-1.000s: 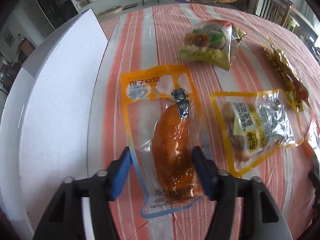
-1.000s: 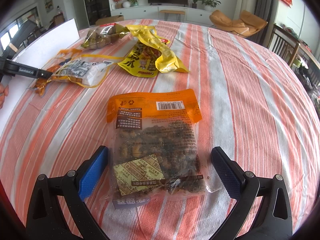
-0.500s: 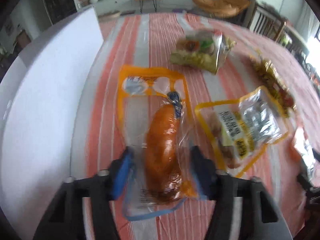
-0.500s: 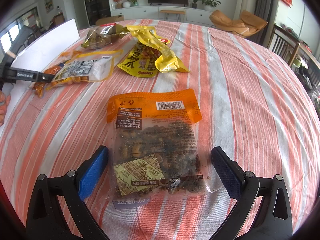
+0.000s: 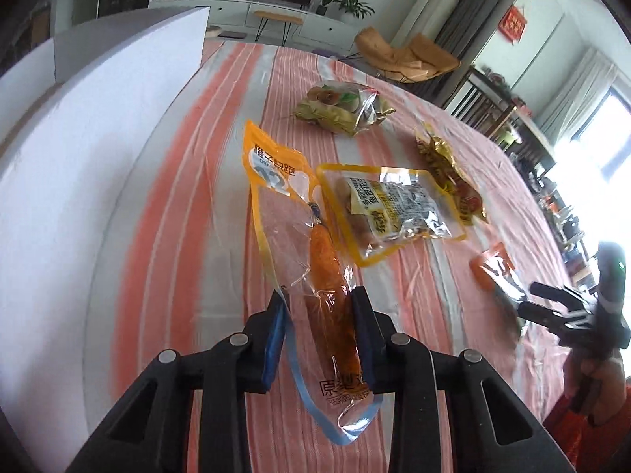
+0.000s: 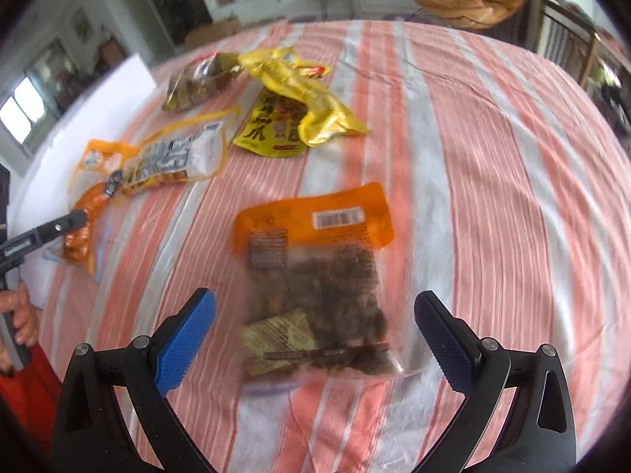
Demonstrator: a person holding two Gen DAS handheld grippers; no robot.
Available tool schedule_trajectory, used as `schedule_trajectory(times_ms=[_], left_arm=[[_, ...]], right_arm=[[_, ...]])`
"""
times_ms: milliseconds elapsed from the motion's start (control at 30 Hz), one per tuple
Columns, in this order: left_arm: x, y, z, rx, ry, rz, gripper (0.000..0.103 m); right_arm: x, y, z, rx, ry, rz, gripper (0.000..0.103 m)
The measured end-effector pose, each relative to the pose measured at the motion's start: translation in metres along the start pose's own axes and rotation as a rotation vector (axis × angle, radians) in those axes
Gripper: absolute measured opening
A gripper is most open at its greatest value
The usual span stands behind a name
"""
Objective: Organize snacks
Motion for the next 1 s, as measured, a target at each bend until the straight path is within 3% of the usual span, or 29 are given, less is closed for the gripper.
schedule_trajectory(times_ms=[133,200,233,267,300,367,500,633,700,800,900,1000], left_arm=[[0.009,0.011,-0.006,0.044,0.053,0.022,0.031],[0.017,0.019,-0.009,0.062,0.082,0.037,0.031],[0.025,0.023,-0.011,0.066,0.096,0.043,0.031],[0.03,0.025,-0.011,0.064,0.107,0.051,0.031],[0.034,0.026,-0.01,0.064,0.113,0.055,0.031],[0.048,0.026,-0.009,0.073,0.147,0.078,0.031],[0.079,0.015,-0.007,0.113,0.218,0.142,0.031],[0.13,-0.006,-0.02,0.148,0.255,0.237,0.031],[0.159,-0.017,-0.038,0.162,0.221,0.287,0.031],[0.197,-0.026,-0.081,0.175,0.095,0.338,0.031],[0.225,-0.026,-0.131,0.203,-0.069,0.348,0.031],[0.239,-0.019,-0.176,0.216,-0.249,0.309,0.036]], right_arm=[[-0.024,-0.01,-0.011,0.046,0.014,-0.127,0.103],[-0.035,-0.008,-0.008,0.101,0.134,-0.195,0.101],[-0.035,-0.007,-0.007,0.096,0.116,-0.204,0.098],[-0.032,-0.006,-0.004,0.087,0.108,-0.196,0.082],[-0.026,-0.006,-0.003,0.094,0.113,-0.182,0.073],[-0.014,-0.004,0.002,0.044,0.067,-0.182,0.066],[0.008,-0.007,0.004,-0.049,-0.019,-0.132,0.065],[0.051,-0.038,-0.04,-0.104,-0.217,-0.016,0.065],[0.071,-0.063,-0.085,-0.073,-0.321,0.032,0.065],[0.096,-0.101,-0.178,0.034,-0.494,0.081,0.066],[0.101,-0.121,-0.265,0.133,-0.613,0.081,0.066],[0.094,-0.132,-0.346,0.217,-0.685,0.082,0.071]])
Point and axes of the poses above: each gripper's, at about its wrist camera, not at the fingertips, and x roughly against the way its jaws point, z to its right, y to its underside, the point moved 5 cm from there along -x, roughly the way its jaws point, and after that the axes turned 1 degree about z, right-handed, at the moved point
